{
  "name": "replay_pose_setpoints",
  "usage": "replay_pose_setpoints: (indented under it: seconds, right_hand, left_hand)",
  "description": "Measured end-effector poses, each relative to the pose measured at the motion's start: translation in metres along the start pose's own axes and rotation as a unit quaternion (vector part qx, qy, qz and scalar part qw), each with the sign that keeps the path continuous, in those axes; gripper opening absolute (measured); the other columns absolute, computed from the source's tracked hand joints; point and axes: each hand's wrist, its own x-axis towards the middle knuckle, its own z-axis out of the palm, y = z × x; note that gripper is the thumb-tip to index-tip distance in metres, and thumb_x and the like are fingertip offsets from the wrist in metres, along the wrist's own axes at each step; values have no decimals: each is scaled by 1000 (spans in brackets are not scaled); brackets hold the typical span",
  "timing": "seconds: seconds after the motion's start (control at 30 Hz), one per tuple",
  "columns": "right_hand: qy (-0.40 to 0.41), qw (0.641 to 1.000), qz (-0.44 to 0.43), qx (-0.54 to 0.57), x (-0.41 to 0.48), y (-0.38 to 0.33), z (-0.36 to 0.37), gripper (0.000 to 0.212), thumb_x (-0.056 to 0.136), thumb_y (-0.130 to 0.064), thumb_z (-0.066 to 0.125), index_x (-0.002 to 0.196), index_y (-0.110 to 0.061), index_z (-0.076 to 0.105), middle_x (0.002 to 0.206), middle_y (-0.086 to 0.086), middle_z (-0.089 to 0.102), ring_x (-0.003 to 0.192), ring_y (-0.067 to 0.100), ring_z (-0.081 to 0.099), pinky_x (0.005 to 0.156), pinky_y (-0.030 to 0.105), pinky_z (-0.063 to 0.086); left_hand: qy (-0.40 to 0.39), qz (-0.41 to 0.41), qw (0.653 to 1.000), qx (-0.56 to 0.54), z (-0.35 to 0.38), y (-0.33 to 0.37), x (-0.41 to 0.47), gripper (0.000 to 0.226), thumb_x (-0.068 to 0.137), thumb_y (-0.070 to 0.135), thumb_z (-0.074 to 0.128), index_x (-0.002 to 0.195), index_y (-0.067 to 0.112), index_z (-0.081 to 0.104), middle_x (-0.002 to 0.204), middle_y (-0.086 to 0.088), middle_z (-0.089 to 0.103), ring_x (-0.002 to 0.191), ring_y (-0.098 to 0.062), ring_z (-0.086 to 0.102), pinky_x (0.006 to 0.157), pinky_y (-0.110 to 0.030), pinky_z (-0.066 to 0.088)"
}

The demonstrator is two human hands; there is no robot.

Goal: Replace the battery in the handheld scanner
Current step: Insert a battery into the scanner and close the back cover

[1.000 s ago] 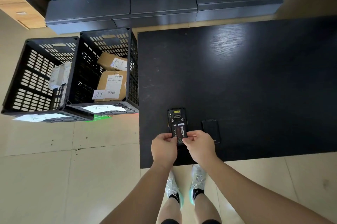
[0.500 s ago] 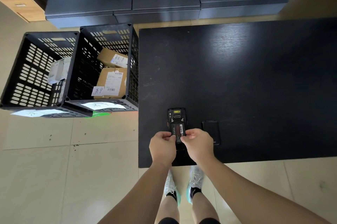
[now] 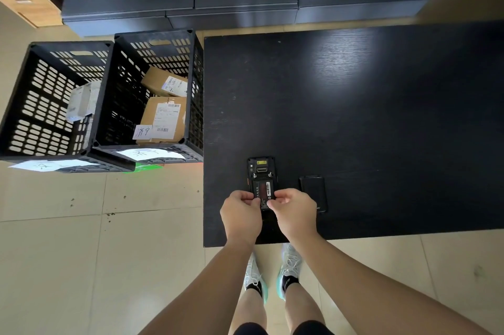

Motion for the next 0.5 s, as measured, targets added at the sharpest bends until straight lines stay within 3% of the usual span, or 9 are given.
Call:
replay_pose_setpoints:
  seconds: [0.13, 0.2, 0.33, 0.5]
  right_hand:
    - [-5, 1000, 7, 16, 0, 3, -2, 27, 77, -21, 80, 101, -15, 72, 84, -3, 71, 78, 10, 66, 63, 10, 43]
    - [-15, 1000, 13, 22, 0, 6, -7, 30, 76, -24, 79, 104, -16, 71, 87, -5, 69, 80, 8, 63, 64, 8, 40]
    - [-49, 998, 28, 20, 1, 14, -12, 39, 75, -23, 80, 112, -14, 69, 96, -1, 72, 87, 11, 66, 78, 20, 49]
    - [-60, 998, 33, 7, 7, 16, -12, 36, 70, -25, 81, 103, -16, 74, 88, -4, 74, 82, 11, 71, 82, 29, 57]
  left_hand:
    - [-7, 15, 1000, 10, -5, -3, 1, 14, 84, 20, 73, 96, 13, 69, 74, 6, 66, 69, -9, 61, 64, -20, 42]
    - [-4, 26, 1000, 17, -10, -6, 2, 22, 81, 22, 76, 100, 15, 69, 81, 4, 68, 74, -11, 62, 67, -19, 42]
    - [-51, 38, 997, 39, -16, -11, 7, 38, 77, 21, 78, 113, 14, 67, 96, 1, 69, 86, -12, 64, 80, -22, 47]
    - [-64, 30, 996, 52, -12, -11, 13, 35, 76, 15, 79, 109, 13, 68, 86, 3, 66, 77, -9, 62, 63, -10, 40]
